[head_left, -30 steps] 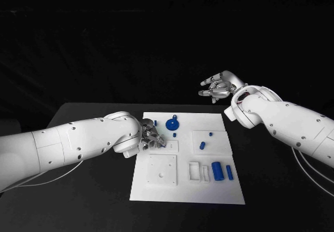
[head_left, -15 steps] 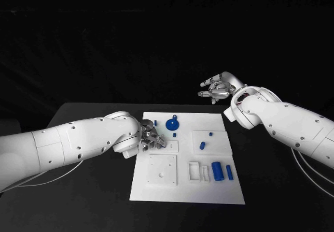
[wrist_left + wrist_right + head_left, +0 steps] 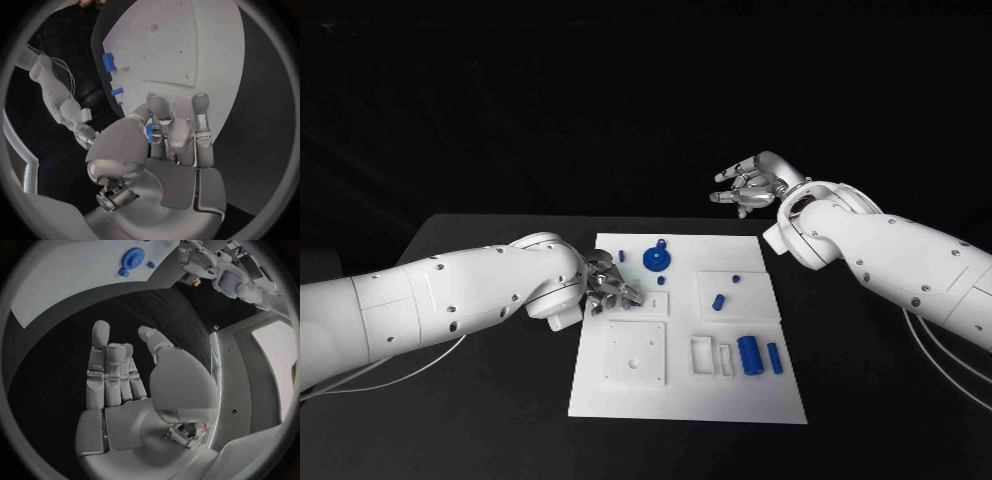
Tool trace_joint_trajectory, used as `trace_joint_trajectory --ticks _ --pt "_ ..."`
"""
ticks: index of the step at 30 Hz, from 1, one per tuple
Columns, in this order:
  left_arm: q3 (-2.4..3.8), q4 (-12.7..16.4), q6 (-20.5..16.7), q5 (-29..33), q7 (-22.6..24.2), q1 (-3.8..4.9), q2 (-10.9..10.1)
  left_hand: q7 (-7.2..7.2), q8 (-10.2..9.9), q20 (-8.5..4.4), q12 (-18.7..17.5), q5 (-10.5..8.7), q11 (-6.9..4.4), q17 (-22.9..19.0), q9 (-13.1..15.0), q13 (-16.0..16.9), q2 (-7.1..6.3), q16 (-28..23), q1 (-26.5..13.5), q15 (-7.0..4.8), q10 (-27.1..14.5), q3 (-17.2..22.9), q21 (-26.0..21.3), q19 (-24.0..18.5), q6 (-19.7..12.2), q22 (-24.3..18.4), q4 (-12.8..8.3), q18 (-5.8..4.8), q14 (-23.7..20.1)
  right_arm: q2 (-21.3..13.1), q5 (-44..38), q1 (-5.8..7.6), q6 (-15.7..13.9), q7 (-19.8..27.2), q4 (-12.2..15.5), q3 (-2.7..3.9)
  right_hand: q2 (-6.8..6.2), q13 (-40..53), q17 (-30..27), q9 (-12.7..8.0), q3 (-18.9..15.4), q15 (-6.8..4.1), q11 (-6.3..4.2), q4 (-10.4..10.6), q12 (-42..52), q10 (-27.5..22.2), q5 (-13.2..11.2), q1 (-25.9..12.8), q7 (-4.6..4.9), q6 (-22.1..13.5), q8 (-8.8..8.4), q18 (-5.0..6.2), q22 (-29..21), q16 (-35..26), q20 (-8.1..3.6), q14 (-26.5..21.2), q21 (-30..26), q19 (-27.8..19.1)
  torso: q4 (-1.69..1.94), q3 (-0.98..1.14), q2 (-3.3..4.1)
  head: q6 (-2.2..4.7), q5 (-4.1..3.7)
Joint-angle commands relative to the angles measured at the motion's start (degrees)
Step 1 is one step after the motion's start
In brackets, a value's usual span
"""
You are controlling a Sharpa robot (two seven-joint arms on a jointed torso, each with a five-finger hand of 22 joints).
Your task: Assemble the parts on the task board
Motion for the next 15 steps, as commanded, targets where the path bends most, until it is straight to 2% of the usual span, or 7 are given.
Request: trace_joint_trajectory --ticks 1,3,8,9,10,11,15 --pt "0.27 0.6 -0.4 0.8 1.2 0.20 -0.3 0.05 -0.2 -0.20 -0.2 -0.80 -0.31 -0.1 -0.2 -0.2 -1.44 -0.4 0.5 -0.17 2.8 0.3 -0.6 0.2 0.1 1.0 2.1 0.19 -0.4 -0.1 0.2 -0.18 0.3 0.5 0.5 0.03 -0.04 0.0 0.1 -0.1 0.0 0.08 -0.24 0.2 0.1 -0.2 0.3 -0.2 0.05 0.4 -0.18 0.83 0.0 0.0 -0.17 -0.4 -0.3 1.6 -0.03 -0.04 -0.02 0.06 0.05" --pt "0.48 0.8 -0.5 1.2 1.3 0.28 -0.6 0.05 -0.3 -0.29 -0.3 -1.08 -0.31 -0.3 -0.2 -0.4 -2.05 -0.5 0.7 -0.18 2.8 0.6 -0.7 0.2 0.2 1.0 3.0 0.11 -0.5 -0.2 0.2 -0.28 0.2 0.6 0.8 0.03 -0.03 0.0 0.1 -0.1 0.0 0.08 -0.25 0.1 0.1 -0.2 0.2 -0.1 0.03 0.6 -0.16 0.84 0.0 0.1 -0.18 -0.3 -0.3 1.6 -0.02 -0.07 -0.02 0.07 0.07" --pt "1.88 1.3 0.4 3.6 1.2 0.47 -1.6 0.32 -1.0 -0.40 -0.9 -1.32 -0.25 -1.7 -0.6 -1.0 -3.40 -1.4 1.3 -0.19 2.8 1.0 -1.0 0.2 -0.6 0.9 4.2 0.02 -0.8 -0.6 -0.8 -0.75 0.5 0.6 2.5 0.03 0.29 0.3 1.0 0.0 0.2 -0.09 -0.42 -0.8 0.6 0.2 -1.0 0.2 -0.18 1.6 -0.15 0.88 0.2 1.2 -0.33 0.3 0.1 1.9 0.00 -0.07 -0.03 0.13 -0.01" --pt "2.22 1.3 0.8 4.1 1.1 0.53 -1.9 0.55 -2.0 -0.42 -1.2 -1.79 -0.08 -2.1 -1.3 -1.4 -3.79 -1.6 1.4 -0.15 2.8 1.3 -1.1 0.1 -1.0 0.9 4.6 0.02 -0.9 -0.8 -1.3 -0.88 0.8 0.6 3.0 0.03 0.44 0.4 1.6 0.0 0.2 -0.15 -0.47 -1.0 0.8 0.4 -1.5 0.3 -0.23 1.9 -0.16 0.91 0.4 1.9 -0.40 0.7 0.4 2.1 0.01 -0.10 -0.03 0.17 -0.01" --pt "2.63 1.4 1.4 4.9 1.1 0.73 -2.4 0.98 -4.3 -0.64 -1.4 -2.62 0.00 -2.6 -3.4 -2.1 -4.72 -2.0 1.8 -0.13 2.8 2.0 -1.4 0.1 -1.5 0.8 5.6 -0.01 -1.1 -1.1 -2.1 -1.11 1.2 0.6 3.8 0.02 0.72 0.8 2.8 0.0 0.4 -0.27 -0.60 -1.5 1.3 0.8 -2.4 0.3 -0.37 2.5 -0.16 0.96 0.8 3.3 -0.53 1.4 1.0 2.2 0.04 -0.16 -0.06 0.18 0.02" --pt "2.89 1.4 1.8 5.6 1.1 0.91 -2.9 1.09 -6.4 -1.24 -1.7 -2.35 0.19 -3.0 -5.6 -2.6 -5.20 -2.4 2.6 -0.19 2.9 2.5 -1.7 0.2 -0.6 0.7 6.2 -0.34 -1.1 -1.3 -2.8 -1.30 1.6 0.6 4.5 0.02 0.84 1.4 3.3 0.0 0.4 -0.31 -0.65 -1.7 1.9 1.2 -2.8 0.2 -0.43 2.8 -0.19 0.98 1.1 3.9 -0.58 1.6 1.5 2.2 0.00 -0.15 -0.05 0.19 0.12" --pt "3.76 1.0 2.7 8.3 1.1 1.74 -4.5 1.47 -8.5 -2.22 -2.4 -1.07 0.25 -4.3 -6.7 -2.6 -5.70 -3.4 3.5 -0.25 2.8 2.2 -2.4 0.3 -0.5 0.7 6.4 -1.42 -1.6 -2.0 -5.7 -2.08 3.4 0.2 7.5 0.01 1.42 5.4 5.0 0.2 0.6 -0.50 -1.02 -2.7 5.3 4.0 -4.2 -0.5 -1.01 5.0 -0.08 1.03 2.3 5.6 -0.70 2.4 3.4 2.1 0.03 -0.14 -0.07 0.36 0.32"
